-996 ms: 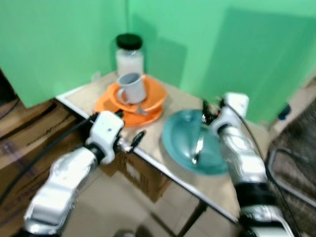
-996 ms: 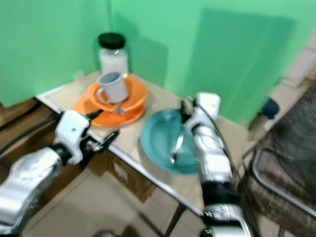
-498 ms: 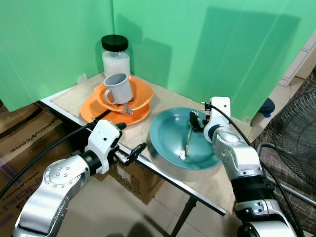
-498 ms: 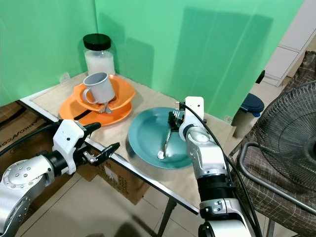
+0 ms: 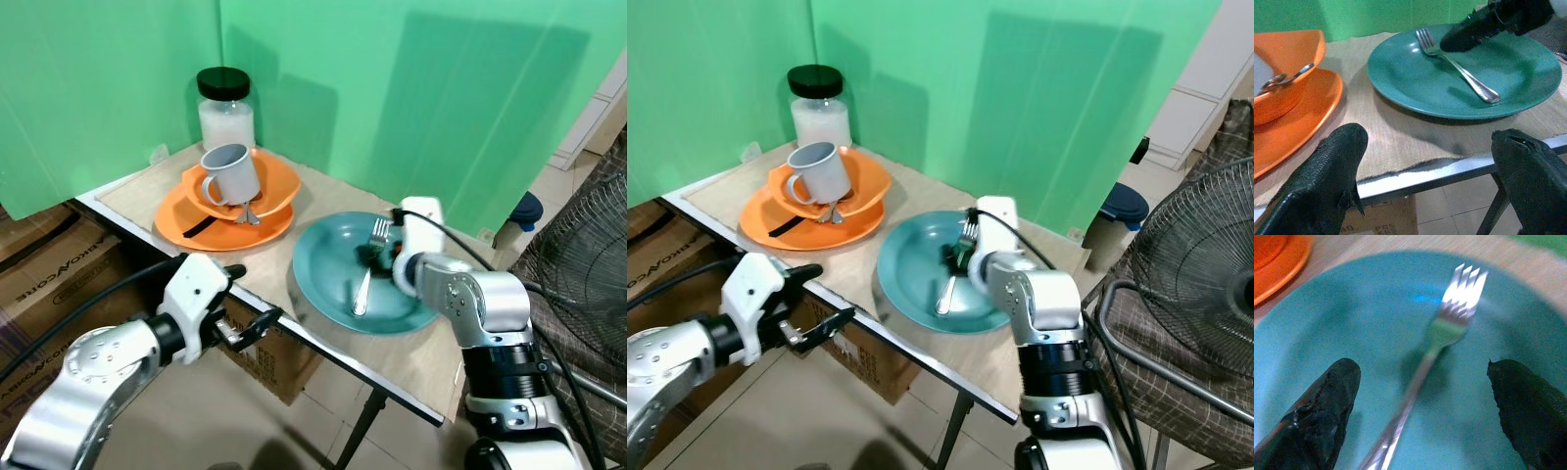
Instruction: Setting the table
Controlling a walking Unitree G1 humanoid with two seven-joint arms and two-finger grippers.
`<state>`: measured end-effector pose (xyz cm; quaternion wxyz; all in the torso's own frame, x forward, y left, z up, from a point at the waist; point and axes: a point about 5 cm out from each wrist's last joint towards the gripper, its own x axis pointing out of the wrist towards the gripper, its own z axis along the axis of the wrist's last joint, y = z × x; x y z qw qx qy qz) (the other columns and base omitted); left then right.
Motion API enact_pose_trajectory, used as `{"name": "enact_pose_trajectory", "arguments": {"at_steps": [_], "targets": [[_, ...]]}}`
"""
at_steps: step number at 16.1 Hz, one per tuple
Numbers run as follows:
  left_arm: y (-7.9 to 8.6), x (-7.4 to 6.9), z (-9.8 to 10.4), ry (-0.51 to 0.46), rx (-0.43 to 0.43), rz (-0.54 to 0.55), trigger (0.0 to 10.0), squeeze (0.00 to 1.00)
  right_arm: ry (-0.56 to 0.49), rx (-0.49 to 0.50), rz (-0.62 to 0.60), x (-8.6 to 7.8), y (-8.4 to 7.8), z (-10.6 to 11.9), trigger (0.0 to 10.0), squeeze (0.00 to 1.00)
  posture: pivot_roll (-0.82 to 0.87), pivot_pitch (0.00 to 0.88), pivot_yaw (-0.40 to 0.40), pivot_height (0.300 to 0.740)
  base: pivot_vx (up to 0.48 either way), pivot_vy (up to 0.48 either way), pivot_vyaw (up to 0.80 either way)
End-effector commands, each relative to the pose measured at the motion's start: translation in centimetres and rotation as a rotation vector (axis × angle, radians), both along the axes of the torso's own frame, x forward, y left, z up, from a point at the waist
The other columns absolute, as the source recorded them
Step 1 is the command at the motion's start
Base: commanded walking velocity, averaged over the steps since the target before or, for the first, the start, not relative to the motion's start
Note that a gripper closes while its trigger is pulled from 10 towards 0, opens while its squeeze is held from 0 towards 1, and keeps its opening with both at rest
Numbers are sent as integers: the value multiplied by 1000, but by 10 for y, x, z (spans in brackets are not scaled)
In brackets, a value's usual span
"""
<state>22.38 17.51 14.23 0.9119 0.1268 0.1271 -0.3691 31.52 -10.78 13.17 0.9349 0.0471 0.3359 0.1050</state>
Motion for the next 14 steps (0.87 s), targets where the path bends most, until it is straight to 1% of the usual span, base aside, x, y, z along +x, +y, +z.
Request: {"name": "enact_pose_trajectory", "arguments": {"at_steps": [1, 2, 3, 4, 5, 6, 14], "targets": [[0, -3, 4, -2, -2, -15, 10000, 0, 36, 7, 13, -5, -1, 0, 10000, 0, 179, 0, -102, 740, 0, 0, 0], [0, -4, 4, 1, -1, -17, 10000, 0, 72, 4, 26, -9, 3, -5, 8980, 0, 179, 0, -102, 740, 0, 0, 0], [0, -4, 4, 2, -1, -18, 10000, 0, 83, 4, 28, -10, 4, -6, 8980, 0, 179, 0, -102, 740, 0, 0, 0], [0, -5, 5, 5, -1, -22, 10000, 0, 112, -1, 32, -13, 5, -10, 3098, 0, 182, 0, -104, 740, 0, 0, 0], [-1, -6, 5, 7, -2, -27, 10000, 0, 134, -14, 32, -14, 6, -14, 1843, 0, 182, 0, -104, 740, 0, 0, 0], [-1, -7, 6, 10, -3, -30, 10000, 0, 142, -24, 29, -15, 6, -17, 157, 0, 186, 0, -108, 740, 0, 0, 0], [-1, -7, 6, 11, -3, -32, 10000, 0, 145, -26, 28, -15, 7, -17, 157, 0, 186, 0, -108, 740, 0, 0, 0]]}}
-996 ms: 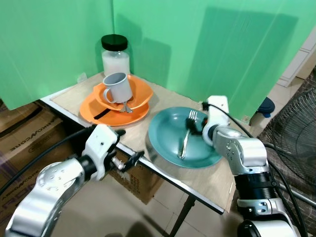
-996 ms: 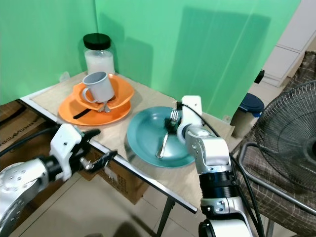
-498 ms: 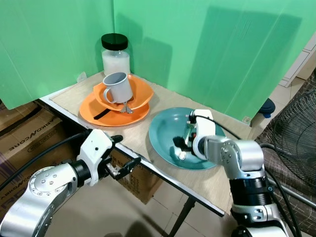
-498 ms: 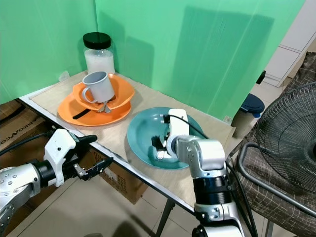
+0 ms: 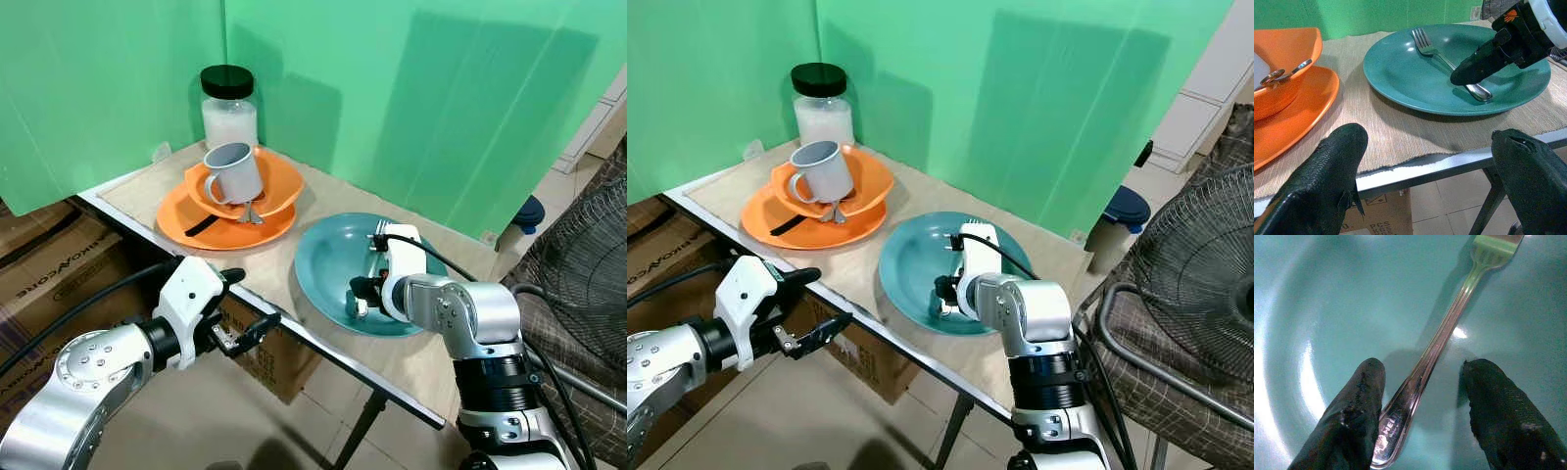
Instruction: Setting the table
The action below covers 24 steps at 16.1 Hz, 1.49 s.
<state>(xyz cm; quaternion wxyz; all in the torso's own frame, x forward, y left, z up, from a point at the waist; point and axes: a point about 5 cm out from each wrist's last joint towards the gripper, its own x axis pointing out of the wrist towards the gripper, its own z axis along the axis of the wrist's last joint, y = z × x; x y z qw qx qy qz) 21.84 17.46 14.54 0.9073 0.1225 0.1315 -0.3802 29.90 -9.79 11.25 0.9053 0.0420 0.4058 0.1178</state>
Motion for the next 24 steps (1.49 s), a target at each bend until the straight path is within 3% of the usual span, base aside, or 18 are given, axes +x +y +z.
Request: {"name": "enact_pose_trajectory", "arguments": {"at_steps": [1, 9, 11, 20, 22, 24], "targets": [[-1, -2, 3, -4, 3, -11, 10000, 0, -4, -14, -11, 1, -3, 2, 157, 0, 186, 0, -108, 740, 0, 0, 0], [-1, -2, 3, -4, 3, -11, 10000, 0, -4, -14, -11, 1, -3, 2, 157, 0, 186, 0, -108, 740, 0, 0, 0], [-9, 4, 6, 12, 4, -73, 10000, 0, -71, -65, -49, 24, 6, -11, 0, 0, 183, 0, -90, 740, 0, 0, 0], [-9, 4, 7, 18, 11, -78, 10000, 0, -112, -97, -50, 34, 3, -13, 0, 0, 175, 0, -84, 740, 0, 0, 0], [-9, 4, 7, 16, 12, -80, 10000, 0, -145, -88, -49, 34, 1, -6, 0, 0, 174, 0, -82, 740, 0, 0, 0], [-7, 3, 3, 13, 14, -73, 10000, 0, -273, -54, -36, 37, -5, 9, 0, 0, 166, 0, -78, 740, 0, 0, 0]]}}
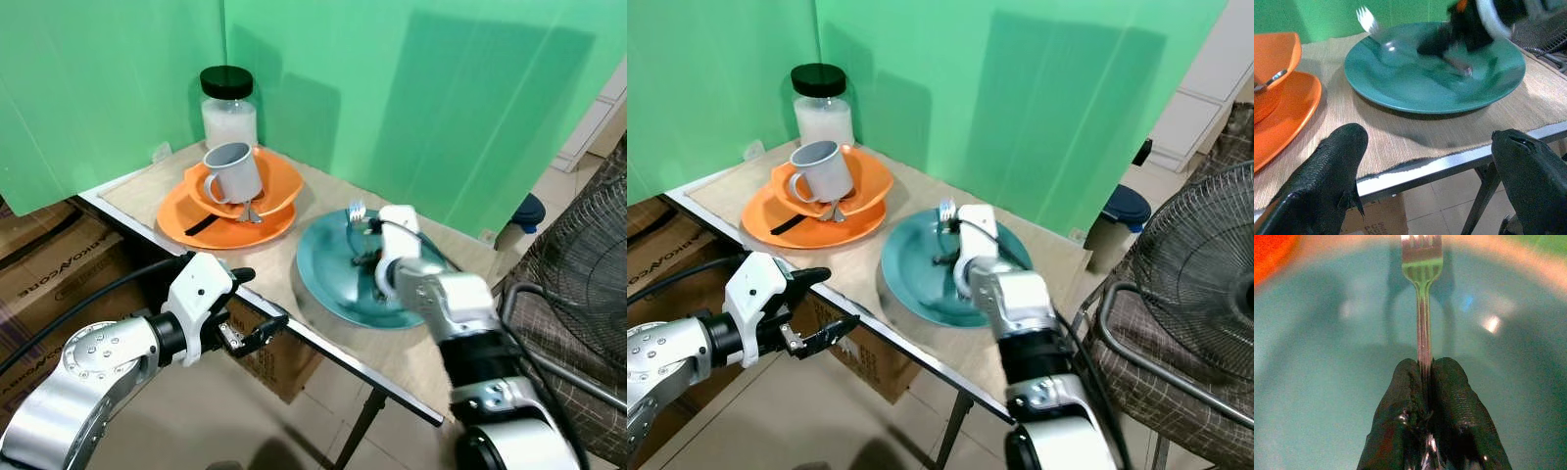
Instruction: Setting the table
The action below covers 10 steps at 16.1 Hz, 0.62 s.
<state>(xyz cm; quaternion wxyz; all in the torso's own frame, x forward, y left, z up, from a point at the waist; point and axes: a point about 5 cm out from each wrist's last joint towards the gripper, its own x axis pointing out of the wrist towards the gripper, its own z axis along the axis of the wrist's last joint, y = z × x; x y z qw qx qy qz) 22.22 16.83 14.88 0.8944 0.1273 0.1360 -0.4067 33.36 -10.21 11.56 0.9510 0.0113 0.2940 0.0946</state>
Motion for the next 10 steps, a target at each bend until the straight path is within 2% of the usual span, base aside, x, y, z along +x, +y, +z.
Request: {"name": "enact_pose_trajectory", "arguments": {"at_steps": [1, 3, 4, 5, 6, 7, 8, 9, 10], "targets": [[-2, 2, 1, -17, -5, -11, 10000, 0, -120, 24, -3, 3, -8, 19, 0, 0, 166, 0, -78, 740, 0, 0, 0], [-9, 11, 10, -82, -57, 26, 10000, 0, -323, 90, 2, -4, -25, 54, 0, 0, 149, 0, -75, 740, 0, 0, 0], [-16, 18, 15, -135, -90, 78, 10000, 0, -411, 150, -12, -15, -36, 72, 0, 0, 136, 0, -73, 740, 0, 0, 0], [-22, 24, 18, -173, -110, 132, 10000, 0, -504, 164, -9, -29, -43, 85, 0, 0, 124, 0, -70, 740, 0, 0, 0], [-28, 30, 19, -203, -108, 193, 10000, 0, -559, 187, -11, -44, -46, 90, 10000, 0, 118, 0, -67, 740, 0, 0, 0], [-32, 34, 21, -226, -120, 242, 10000, 0, -574, 194, -15, -55, -49, 90, 10000, 0, 105, 0, -61, 740, 0, 0, 0], [-37, 36, 24, -242, -155, 269, 10000, 0, -619, 158, -1, -65, -50, 90, 10000, 0, 96, 0, -61, 740, 0, 0, 0], [-40, 37, 24, -258, -161, 301, 10000, 0, -625, 139, -10, -74, -50, 85, 10000, 0, 92, 0, -65, 740, 0, 0, -781], [-41, 37, 24, -265, -160, 313, 10000, 0, -622, 141, -17, -77, -51, 83, 10000, 0, 92, 0, -65, 740, 0, 0, -781]]}}
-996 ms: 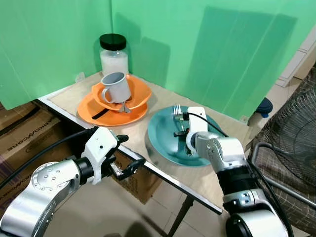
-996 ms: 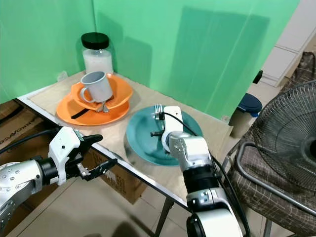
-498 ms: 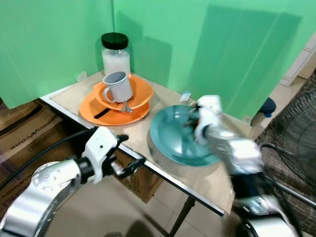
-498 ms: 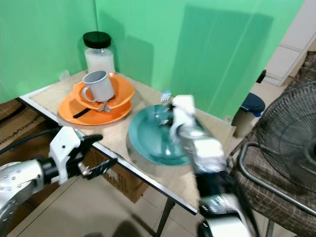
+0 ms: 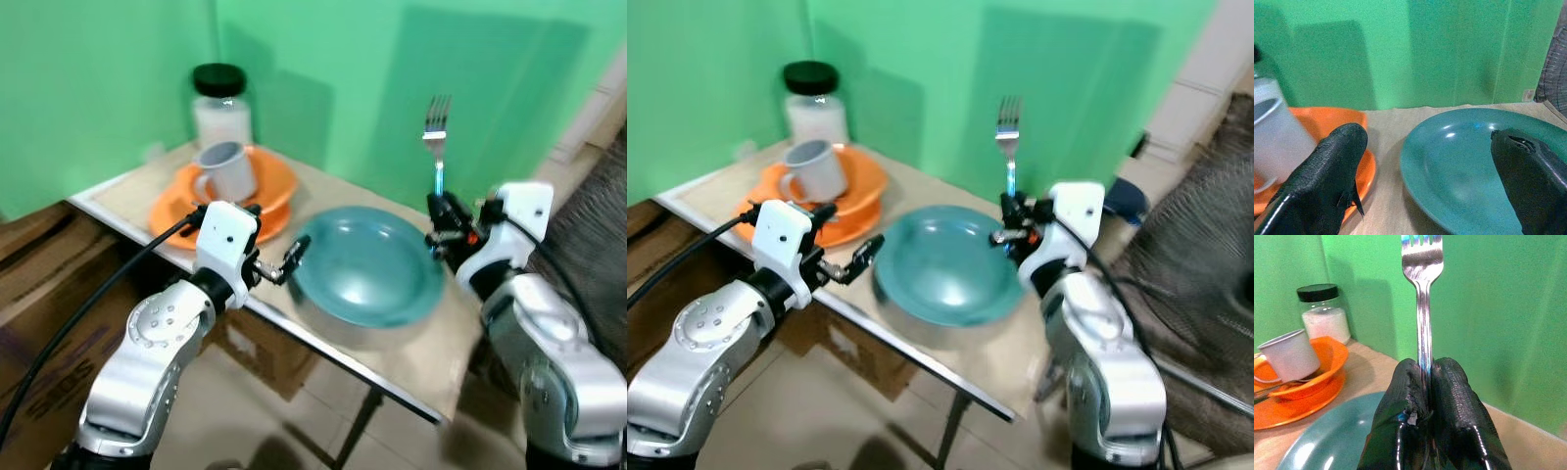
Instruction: Setting the table
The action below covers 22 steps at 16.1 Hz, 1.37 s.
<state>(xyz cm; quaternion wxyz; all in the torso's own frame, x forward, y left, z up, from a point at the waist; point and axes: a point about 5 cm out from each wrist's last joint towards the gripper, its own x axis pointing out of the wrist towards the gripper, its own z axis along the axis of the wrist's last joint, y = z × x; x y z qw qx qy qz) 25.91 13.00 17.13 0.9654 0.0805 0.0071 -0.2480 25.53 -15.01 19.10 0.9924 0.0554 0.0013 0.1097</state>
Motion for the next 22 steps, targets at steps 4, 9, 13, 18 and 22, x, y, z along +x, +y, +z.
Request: {"name": "enact_pose_trajectory", "arguments": {"at_steps": [4, 9, 13, 18, 22], "targets": [[4, -1, -3, -3, 12, 86, 10000, 0, -1, -23, -109, -6, -7, -5, 10000, 0, 99, 0, -85, 740, 0, 0, -786], [7, -3, -2, -26, 37, 125, 10000, 0, -41, -67, -131, -2, -5, -4, 10000, 0, 119, 0, -107, 740, 0, 0, -788], [9, -4, 0, -42, 31, 155, 10000, 0, -17, -36, -176, -1, -11, -8, 10000, 0, 125, 0, -108, 740, 0, 0, -791], [16, 2, 4, -60, 18, 207, 10000, 0, 21, -50, -203, 0, -9, -15, 10000, 0, 111, 0, -98, 740, 0, 0, -800], [16, 5, 2, -59, 23, 209, 10000, 0, 62, -35, -266, 0, -13, -21, 10000, 0, 101, 0, -89, 740, 0, -366, -800]]}}
